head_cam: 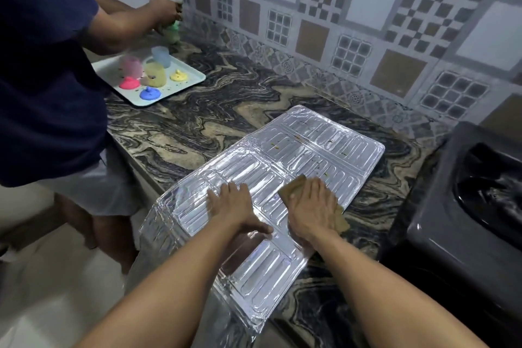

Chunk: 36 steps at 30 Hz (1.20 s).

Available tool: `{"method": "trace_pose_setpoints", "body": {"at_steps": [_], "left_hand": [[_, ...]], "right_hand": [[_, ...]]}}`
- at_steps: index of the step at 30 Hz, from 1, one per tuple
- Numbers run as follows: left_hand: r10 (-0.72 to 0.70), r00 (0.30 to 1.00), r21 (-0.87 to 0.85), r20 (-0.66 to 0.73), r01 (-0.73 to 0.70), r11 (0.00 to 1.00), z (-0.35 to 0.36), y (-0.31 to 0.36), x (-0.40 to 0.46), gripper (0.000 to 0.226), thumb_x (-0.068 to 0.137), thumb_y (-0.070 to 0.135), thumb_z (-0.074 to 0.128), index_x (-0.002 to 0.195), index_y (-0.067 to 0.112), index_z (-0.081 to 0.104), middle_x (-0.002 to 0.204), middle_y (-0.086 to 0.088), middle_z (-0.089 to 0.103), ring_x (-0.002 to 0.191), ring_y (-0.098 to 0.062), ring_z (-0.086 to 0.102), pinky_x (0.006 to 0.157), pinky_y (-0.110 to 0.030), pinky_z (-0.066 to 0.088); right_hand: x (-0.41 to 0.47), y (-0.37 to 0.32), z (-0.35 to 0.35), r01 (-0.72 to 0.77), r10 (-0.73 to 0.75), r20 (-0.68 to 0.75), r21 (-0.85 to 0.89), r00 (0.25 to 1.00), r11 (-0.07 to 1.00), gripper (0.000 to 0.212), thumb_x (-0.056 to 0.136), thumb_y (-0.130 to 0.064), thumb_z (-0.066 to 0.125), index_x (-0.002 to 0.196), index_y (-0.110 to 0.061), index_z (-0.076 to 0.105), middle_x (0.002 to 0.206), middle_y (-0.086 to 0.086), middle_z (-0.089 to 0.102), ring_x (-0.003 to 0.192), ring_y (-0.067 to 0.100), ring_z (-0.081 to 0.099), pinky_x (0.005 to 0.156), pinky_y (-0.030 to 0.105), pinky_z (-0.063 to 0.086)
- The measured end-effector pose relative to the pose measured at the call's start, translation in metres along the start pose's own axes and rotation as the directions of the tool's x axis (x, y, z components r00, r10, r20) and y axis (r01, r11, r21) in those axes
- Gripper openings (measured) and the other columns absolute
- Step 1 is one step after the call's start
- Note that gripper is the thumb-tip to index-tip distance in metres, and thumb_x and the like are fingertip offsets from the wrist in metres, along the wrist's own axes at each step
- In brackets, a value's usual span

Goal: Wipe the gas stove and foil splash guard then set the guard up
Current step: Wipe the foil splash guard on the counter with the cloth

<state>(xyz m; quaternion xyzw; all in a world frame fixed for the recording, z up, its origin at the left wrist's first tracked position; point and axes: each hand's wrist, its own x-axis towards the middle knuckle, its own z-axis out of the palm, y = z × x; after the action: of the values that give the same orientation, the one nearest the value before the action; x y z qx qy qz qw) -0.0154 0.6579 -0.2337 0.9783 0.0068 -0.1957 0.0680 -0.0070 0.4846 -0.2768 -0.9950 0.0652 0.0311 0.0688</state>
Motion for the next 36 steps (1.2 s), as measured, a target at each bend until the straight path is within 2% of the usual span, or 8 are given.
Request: {"method": "trace_pose_setpoints", "body": {"at_steps": [2,6,13,21,26,28,31,36], "left_hand": [[0.003,0.999,-0.032,-0.037,-0.004,0.999,-0.005,0.003,0.012,0.141,0.046,0.084,0.067,0.152,0.016,0.005,0.161,-0.013,-0.004,0.148,-0.035,-0.008,0.117,-0.060,-0.001],[0.000,0.994,-0.032,0.106,0.003,0.999,-0.005,-0.003,0.037,0.152,0.041,0.084,0.068,0.151,0.022,-0.017,0.156,-0.007,-0.031,0.142,-0.036,-0.028,0.110,-0.068,-0.010],[-0.005,0.985,-0.020,0.175,0.008,1.000,-0.003,0.001,0.049,0.155,0.042,0.084,0.068,0.148,0.021,-0.025,0.152,-0.007,-0.037,0.139,-0.037,-0.033,0.108,-0.070,-0.012],[0.005,0.981,-0.043,0.196,0.004,0.999,0.000,-0.001,0.053,0.156,0.042,0.082,0.070,0.146,0.021,-0.029,0.151,-0.006,-0.040,0.137,-0.035,-0.037,0.107,-0.070,-0.015],[0.004,0.975,-0.053,0.222,0.008,0.999,-0.002,-0.002,0.054,0.156,0.042,0.082,0.070,0.146,0.022,-0.030,0.149,-0.004,-0.042,0.136,-0.033,-0.038,0.107,-0.069,-0.017],[0.004,0.975,-0.062,0.220,0.010,0.998,-0.002,-0.003,0.054,0.157,0.040,0.083,0.070,0.146,0.023,-0.030,0.149,-0.004,-0.042,0.136,-0.032,-0.039,0.107,-0.069,-0.017],[-0.011,0.977,-0.062,0.213,0.025,0.998,-0.002,-0.001,0.053,0.158,0.039,0.082,0.072,0.146,0.024,-0.029,0.149,-0.002,-0.041,0.136,-0.031,-0.038,0.107,-0.068,-0.017],[-0.104,0.965,0.037,0.240,0.097,0.995,-0.019,0.002,0.054,0.159,0.038,0.078,0.075,0.149,0.021,-0.024,0.155,-0.006,-0.032,0.142,-0.038,-0.027,0.109,-0.071,-0.006]], "right_hand": [[0.000,0.000,0.000,-0.008,0.008,0.001,-0.005,1.000,1.000,0.068,0.099,-0.043,0.013,0.154,-0.005,0.002,0.163,0.011,0.002,0.150,0.026,0.000,0.121,0.045,-0.003],[0.003,0.002,0.001,0.014,-0.014,-0.002,-0.017,1.000,1.000,0.069,0.099,-0.044,0.013,0.154,-0.005,0.001,0.163,0.010,0.001,0.150,0.026,0.000,0.121,0.045,-0.003],[0.035,0.007,-0.006,0.068,-0.067,0.019,-0.049,0.998,0.996,0.067,0.100,-0.043,0.014,0.154,-0.005,0.002,0.163,0.011,0.001,0.150,0.028,-0.004,0.120,0.048,-0.003],[0.073,0.001,-0.017,0.506,-0.499,0.099,-0.072,0.861,0.859,0.066,0.100,-0.051,0.003,0.155,-0.017,-0.008,0.163,0.001,-0.011,0.148,0.019,-0.018,0.121,0.047,-0.007],[0.114,0.028,-0.019,0.329,-0.320,0.106,-0.095,0.942,0.939,0.066,0.100,-0.051,0.003,0.155,-0.016,-0.005,0.164,0.006,-0.005,0.149,0.027,-0.014,0.117,0.054,-0.013],[0.127,0.040,-0.021,0.132,-0.126,0.060,-0.096,0.990,0.987,0.066,0.101,-0.049,0.006,0.155,-0.012,-0.002,0.164,0.009,-0.002,0.149,0.031,-0.010,0.115,0.058,-0.010],[0.135,0.051,-0.025,-0.135,0.138,0.051,-0.042,0.989,0.990,0.068,0.100,-0.048,0.010,0.155,-0.009,0.000,0.164,0.009,-0.003,0.149,0.032,-0.012,0.116,0.060,-0.009],[0.127,0.036,-0.021,-0.211,0.210,0.093,0.004,0.973,0.977,0.068,0.099,-0.046,0.010,0.154,-0.009,-0.005,0.163,0.009,-0.010,0.148,0.031,-0.018,0.114,0.059,-0.014]]}}
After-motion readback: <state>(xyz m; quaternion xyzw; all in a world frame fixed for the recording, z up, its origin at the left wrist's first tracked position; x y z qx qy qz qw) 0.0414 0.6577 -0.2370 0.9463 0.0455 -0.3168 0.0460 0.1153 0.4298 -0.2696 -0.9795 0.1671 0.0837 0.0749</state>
